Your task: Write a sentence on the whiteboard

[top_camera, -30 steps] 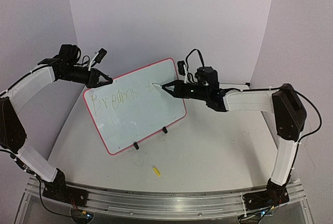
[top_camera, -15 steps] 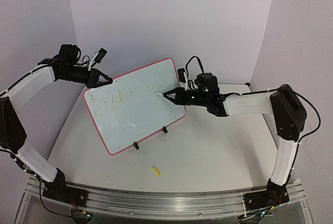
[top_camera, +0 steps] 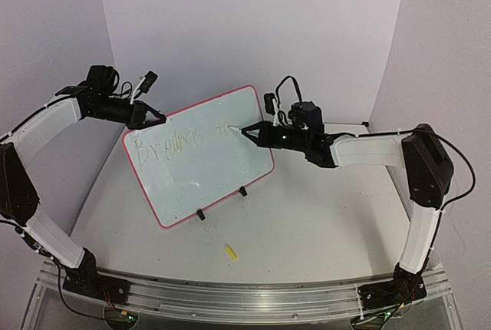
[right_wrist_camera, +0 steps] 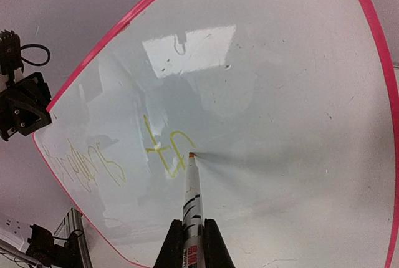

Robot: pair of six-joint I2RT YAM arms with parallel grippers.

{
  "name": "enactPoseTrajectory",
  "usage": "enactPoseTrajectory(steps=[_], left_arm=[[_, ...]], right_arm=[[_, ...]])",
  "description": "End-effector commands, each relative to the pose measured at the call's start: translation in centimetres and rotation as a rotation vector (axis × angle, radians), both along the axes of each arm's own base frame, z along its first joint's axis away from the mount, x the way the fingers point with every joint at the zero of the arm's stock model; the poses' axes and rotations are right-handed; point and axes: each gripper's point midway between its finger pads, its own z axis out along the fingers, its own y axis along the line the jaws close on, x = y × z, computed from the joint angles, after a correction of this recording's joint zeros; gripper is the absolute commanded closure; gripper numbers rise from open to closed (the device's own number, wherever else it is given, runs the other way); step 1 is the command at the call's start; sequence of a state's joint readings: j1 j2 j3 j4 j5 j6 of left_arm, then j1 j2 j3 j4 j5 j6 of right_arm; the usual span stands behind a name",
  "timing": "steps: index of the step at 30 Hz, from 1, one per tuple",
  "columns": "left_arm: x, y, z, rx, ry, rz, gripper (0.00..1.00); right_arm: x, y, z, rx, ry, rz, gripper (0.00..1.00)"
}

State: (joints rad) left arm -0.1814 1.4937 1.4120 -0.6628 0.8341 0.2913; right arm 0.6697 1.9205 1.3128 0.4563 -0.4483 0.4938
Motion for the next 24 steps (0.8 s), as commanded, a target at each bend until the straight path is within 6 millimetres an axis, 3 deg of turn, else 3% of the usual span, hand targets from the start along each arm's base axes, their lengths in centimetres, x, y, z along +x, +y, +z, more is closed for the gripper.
enactPoseTrajectory(steps=[1, 7, 17, 24], left_arm=[[-1.2, -0.9, -2.3, 0.009, 0.069, -0.065, 1.0], [-1.2, -0.9, -2.2, 0.009, 0.066, -0.065, 1.0], [-1.2, -0.9, -2.3, 0.009, 0.068, -0.065, 1.0], [-1.2, -0.9, -2.4, 0.008, 0.07, -0.065, 1.0]], right_arm=[[1.0, -0.4, 3.8, 0.042, -0.087, -0.044, 1.0], [1.0, -0.6, 3.2, 0.032, -0.076, -0.05, 1.0], [0.4, -1.1, 0.1, -0.002, -0.018, -0.053, 1.0], [0.6, -1.5, 0.1, -0.016, -0.024, -0.075, 1.0]])
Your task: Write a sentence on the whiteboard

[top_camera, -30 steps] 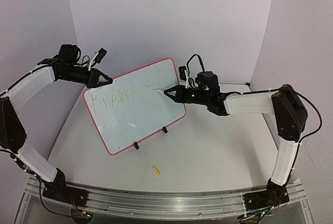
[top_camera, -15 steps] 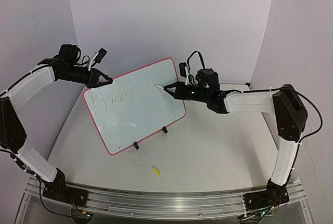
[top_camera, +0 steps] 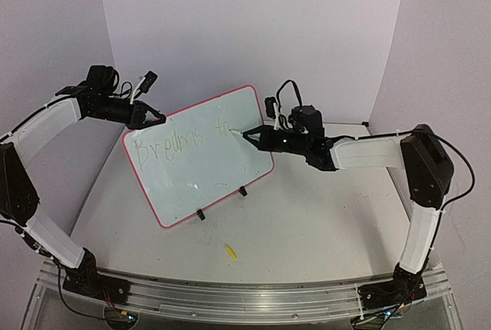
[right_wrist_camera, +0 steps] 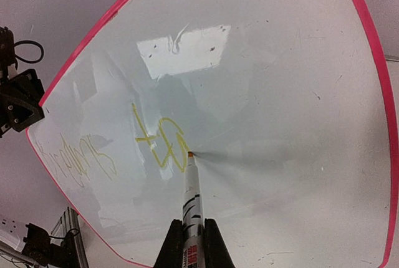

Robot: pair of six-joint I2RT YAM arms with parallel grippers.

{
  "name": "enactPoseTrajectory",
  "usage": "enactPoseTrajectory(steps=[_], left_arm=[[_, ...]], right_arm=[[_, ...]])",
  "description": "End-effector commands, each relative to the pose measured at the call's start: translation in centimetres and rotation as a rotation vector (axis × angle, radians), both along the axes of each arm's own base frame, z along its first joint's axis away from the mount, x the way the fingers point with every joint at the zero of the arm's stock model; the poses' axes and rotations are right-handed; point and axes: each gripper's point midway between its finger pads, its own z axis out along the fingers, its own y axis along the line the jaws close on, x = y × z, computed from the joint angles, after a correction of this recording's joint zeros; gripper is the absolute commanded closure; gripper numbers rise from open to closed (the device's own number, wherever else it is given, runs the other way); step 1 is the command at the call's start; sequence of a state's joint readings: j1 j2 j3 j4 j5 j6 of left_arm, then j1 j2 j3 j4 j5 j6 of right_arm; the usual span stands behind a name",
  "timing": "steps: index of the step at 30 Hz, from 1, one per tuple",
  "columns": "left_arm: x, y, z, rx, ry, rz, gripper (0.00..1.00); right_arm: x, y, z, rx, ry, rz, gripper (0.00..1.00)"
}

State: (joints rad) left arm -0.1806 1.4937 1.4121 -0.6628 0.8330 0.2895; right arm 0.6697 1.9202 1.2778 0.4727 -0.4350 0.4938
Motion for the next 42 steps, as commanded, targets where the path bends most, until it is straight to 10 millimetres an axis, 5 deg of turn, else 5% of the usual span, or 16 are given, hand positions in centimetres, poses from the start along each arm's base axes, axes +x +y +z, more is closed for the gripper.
enactPoseTrajectory(steps=[1, 11, 20, 33, 42], left_arm=[[-1.2, -1.0, -2.3, 0.008, 0.069, -0.068, 1.0], [-1.2, -1.0, -2.3, 0.008, 0.066, -0.068, 1.0], [-1.3, -1.0, -2.2, 0.005, 0.067, -0.069, 1.0], [-1.3, -1.0, -2.2, 0.005, 0.067, -0.069, 1.0], [-1.3, -1.0, -2.2, 0.005, 0.067, -0.069, 1.0]], right_arm=[[0.8, -1.2, 1.4, -0.004, -0.039, -0.068, 1.0], [1.4, -1.7, 4.2, 0.015, -0.094, -0.111, 1.0], [-0.4, -0.9, 7.7, 0.074, -0.156, -0.013, 1.0], [1.2, -0.2, 8.1, 0.08, -0.183, -0.036, 1.0], [1.8, 0.2, 5.7, 0.053, -0.13, -0.04, 1.0]])
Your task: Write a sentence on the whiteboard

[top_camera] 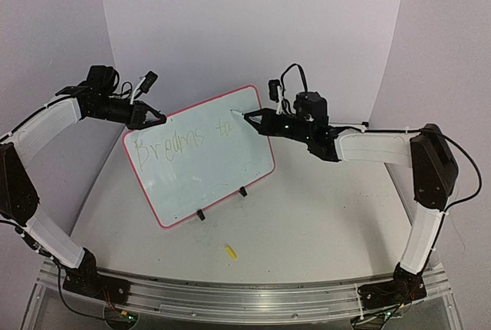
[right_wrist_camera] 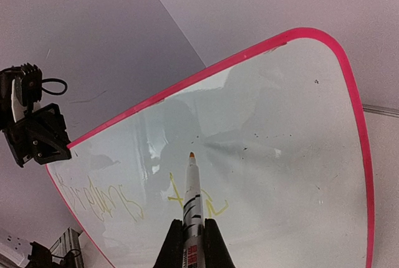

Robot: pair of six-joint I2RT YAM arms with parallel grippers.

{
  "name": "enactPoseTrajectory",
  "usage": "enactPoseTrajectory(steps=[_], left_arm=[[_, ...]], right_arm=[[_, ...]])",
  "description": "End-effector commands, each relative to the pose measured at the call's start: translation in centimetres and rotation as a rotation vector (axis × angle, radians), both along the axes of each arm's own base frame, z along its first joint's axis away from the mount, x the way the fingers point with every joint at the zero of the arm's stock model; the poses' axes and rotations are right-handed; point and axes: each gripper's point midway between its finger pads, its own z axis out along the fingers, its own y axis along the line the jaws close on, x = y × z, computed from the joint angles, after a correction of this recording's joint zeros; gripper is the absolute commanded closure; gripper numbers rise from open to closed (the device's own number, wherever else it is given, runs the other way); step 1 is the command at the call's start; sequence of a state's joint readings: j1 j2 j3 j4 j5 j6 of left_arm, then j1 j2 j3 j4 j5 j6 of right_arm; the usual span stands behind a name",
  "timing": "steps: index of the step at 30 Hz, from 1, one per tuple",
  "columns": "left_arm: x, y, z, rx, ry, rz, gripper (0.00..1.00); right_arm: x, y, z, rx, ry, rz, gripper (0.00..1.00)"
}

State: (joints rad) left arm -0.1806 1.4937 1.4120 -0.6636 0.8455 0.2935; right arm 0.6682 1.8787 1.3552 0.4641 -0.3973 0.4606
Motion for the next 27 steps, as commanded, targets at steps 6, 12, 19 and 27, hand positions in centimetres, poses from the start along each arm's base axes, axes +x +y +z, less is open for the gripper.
enactPoseTrajectory(steps=[6, 12, 19, 27], left_arm=[[-1.2, -0.9, -2.3, 0.012, 0.066, -0.059, 1.0], [-1.2, -0.8, -2.3, 0.012, 0.065, -0.058, 1.0], [-1.2, -0.9, -2.2, 0.011, 0.065, -0.059, 1.0], [-1.2, -0.9, -2.2, 0.01, 0.066, -0.061, 1.0]], right_arm=[[1.0, 0.0, -1.2, -0.015, 0.01, -0.028, 1.0], [0.4, -0.9, -3.0, -0.041, 0.047, -0.053, 1.0], [-0.6, -1.8, -5.5, -0.069, 0.103, -0.057, 1.0], [-1.4, -2.2, -2.5, -0.041, 0.051, -0.049, 1.0]])
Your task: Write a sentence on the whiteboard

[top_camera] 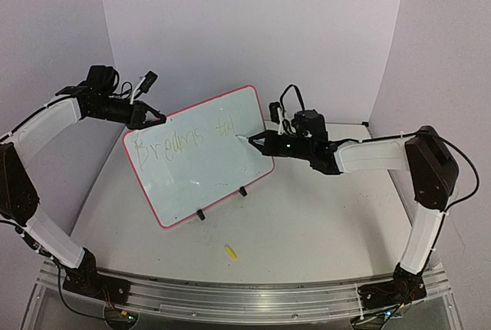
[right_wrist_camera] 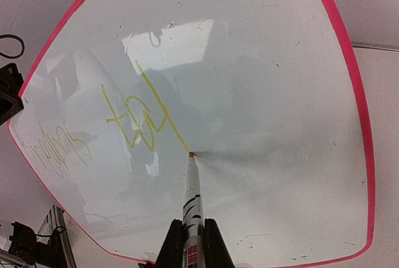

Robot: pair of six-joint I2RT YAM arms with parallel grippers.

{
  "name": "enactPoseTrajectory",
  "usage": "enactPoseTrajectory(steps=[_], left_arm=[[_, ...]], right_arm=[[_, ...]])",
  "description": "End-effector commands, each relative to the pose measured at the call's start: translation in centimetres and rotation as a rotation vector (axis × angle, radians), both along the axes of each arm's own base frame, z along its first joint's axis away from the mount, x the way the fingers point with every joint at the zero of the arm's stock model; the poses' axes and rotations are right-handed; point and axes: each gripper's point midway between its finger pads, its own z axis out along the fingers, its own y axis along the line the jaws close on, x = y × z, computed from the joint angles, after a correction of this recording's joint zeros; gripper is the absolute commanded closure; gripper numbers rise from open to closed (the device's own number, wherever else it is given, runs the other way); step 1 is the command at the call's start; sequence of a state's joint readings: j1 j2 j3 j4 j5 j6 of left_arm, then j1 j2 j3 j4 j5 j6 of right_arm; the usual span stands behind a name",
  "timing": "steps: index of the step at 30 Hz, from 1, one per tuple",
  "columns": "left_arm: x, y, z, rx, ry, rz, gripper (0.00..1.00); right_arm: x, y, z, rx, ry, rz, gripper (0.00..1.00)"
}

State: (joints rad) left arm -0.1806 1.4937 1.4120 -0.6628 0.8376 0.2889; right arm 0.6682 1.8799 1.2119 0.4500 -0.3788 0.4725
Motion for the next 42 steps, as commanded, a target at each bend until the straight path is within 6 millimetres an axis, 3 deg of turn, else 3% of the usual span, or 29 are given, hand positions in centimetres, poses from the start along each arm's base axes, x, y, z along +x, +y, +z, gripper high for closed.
enactPoseTrajectory(steps=[1, 5, 10, 19, 28, 42], left_arm=[[-1.3, -1.0, -2.1, 0.006, 0.063, -0.068, 1.0], [-1.3, -1.0, -2.1, 0.005, 0.064, -0.069, 1.0], [-1.3, -1.0, -2.1, 0.005, 0.063, -0.068, 1.0], [-1.4, -1.0, -2.1, 0.005, 0.062, -0.069, 1.0], [-1.4, -1.0, -2.1, 0.005, 0.062, -0.069, 1.0], [-1.4, -1.1, -2.0, 0.002, 0.062, -0.072, 1.0]], right_arm=[[-0.2, -0.9, 5.4, 0.062, -0.095, -0.026, 1.0], [-0.4, -1.0, 7.4, 0.085, -0.133, -0.022, 1.0], [0.4, -0.7, 7.9, 0.084, -0.154, -0.034, 1.0], [2.3, -0.1, 7.0, 0.064, -0.141, -0.072, 1.0], [2.9, -0.1, 5.3, 0.025, -0.105, -0.094, 1.0], [0.9, 1.0, 3.4, -0.006, -0.067, 0.004, 1.0]])
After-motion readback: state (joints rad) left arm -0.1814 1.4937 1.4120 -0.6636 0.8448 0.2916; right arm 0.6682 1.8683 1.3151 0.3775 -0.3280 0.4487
